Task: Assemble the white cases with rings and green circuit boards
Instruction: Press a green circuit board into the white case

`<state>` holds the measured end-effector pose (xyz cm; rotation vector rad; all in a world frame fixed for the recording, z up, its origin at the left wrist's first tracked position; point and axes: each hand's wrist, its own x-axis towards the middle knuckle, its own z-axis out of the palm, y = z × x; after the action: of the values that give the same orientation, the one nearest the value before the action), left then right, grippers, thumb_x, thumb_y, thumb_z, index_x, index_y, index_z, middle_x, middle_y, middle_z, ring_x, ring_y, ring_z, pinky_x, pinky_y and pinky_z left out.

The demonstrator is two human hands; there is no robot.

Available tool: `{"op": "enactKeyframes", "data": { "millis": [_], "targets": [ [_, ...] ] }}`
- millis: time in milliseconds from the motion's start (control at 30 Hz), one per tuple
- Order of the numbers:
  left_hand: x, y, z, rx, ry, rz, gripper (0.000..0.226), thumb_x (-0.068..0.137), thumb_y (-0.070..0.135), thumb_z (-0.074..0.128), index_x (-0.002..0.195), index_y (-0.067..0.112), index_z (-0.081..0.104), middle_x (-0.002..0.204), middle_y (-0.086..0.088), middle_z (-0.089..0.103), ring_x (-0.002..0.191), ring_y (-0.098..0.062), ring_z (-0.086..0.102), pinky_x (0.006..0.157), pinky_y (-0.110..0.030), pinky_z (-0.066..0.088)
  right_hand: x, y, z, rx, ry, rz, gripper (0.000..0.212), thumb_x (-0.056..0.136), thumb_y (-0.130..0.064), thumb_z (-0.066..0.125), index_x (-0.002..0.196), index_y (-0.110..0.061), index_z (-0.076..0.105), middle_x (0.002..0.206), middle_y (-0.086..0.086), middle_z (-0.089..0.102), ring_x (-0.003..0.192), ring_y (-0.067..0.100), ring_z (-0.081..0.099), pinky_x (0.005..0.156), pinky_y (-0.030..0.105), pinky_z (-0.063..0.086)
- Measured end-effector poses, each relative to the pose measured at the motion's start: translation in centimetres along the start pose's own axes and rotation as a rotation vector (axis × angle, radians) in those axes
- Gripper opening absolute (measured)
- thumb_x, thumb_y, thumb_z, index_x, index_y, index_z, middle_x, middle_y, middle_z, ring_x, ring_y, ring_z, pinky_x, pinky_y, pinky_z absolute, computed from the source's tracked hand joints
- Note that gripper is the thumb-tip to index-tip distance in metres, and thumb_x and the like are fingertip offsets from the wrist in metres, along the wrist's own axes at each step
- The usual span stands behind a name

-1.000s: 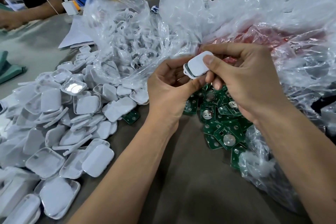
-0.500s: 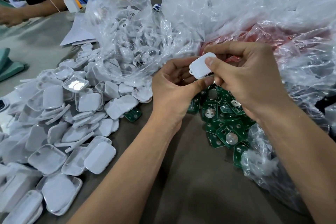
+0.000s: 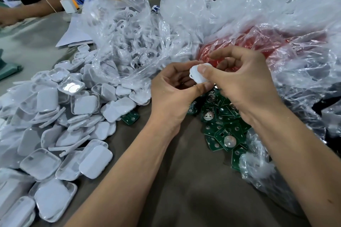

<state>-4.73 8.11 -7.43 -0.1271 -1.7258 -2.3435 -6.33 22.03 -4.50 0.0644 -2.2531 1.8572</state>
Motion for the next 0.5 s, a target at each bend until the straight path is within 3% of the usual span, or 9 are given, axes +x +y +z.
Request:
{"op": "enactKeyframes", "data": {
  "millis": [133, 300, 433, 500],
  "targets": [
    [-0.2, 0.1, 0.0, 0.014, -0.012, 0.008, 0.044, 0.067, -0.019, 0.083, 0.105, -0.005, 0.066, 0.106, -0.016, 0.077, 0.094, -0.019, 0.076, 0.081, -0.028, 0.060, 0.1, -0.2, -0.4, 0.168, -0.101, 0.161, 0.023, 0.081, -0.015, 0.088, 0.099, -0.013, 0.073, 0.070, 0.003, 0.061, 0.048, 0.007, 0.053, 0.039, 0.018, 0.037],
    [-0.1, 0.4, -0.2, 0.071, -0.044, 0.005, 0.046, 0.068, -0.014, 0.085, 0.108, -0.003, 0.067, 0.112, -0.016, 0.075, 0.105, -0.028, 0.073, 0.094, -0.041, 0.058, 0.4, -0.4, -1.2, 0.302, -0.192, 0.284, 0.023, 0.081, -0.012, 0.085, 0.099, -0.004, 0.073, 0.067, 0.003, 0.064, 0.052, 0.010, 0.052, 0.042, 0.017, 0.042],
    [-0.1, 0.3, -0.1, 0.048, -0.028, -0.090, 0.044, 0.073, -0.012, 0.082, 0.113, 0.004, 0.072, 0.098, -0.009, 0.075, 0.080, -0.018, 0.069, 0.074, -0.032, 0.062, 0.3, 0.0, -0.8, 0.290, -0.138, 0.227, 0.017, 0.083, -0.006, 0.084, 0.091, -0.007, 0.069, 0.068, 0.005, 0.066, 0.049, 0.011, 0.052, 0.040, 0.019, 0.039],
    [-0.2, 0.3, 0.0, -0.028, -0.017, -0.179, 0.042, 0.078, -0.012, 0.078, 0.117, 0.003, 0.072, 0.095, -0.018, 0.069, 0.080, -0.020, 0.070, 0.071, -0.030, 0.063, 0.3, 0.3, -0.6, 0.250, -0.108, 0.183, 0.019, 0.082, -0.005, 0.085, 0.089, -0.009, 0.068, 0.067, 0.003, 0.067, 0.047, 0.010, 0.053, 0.039, 0.019, 0.039]
  ]
}}
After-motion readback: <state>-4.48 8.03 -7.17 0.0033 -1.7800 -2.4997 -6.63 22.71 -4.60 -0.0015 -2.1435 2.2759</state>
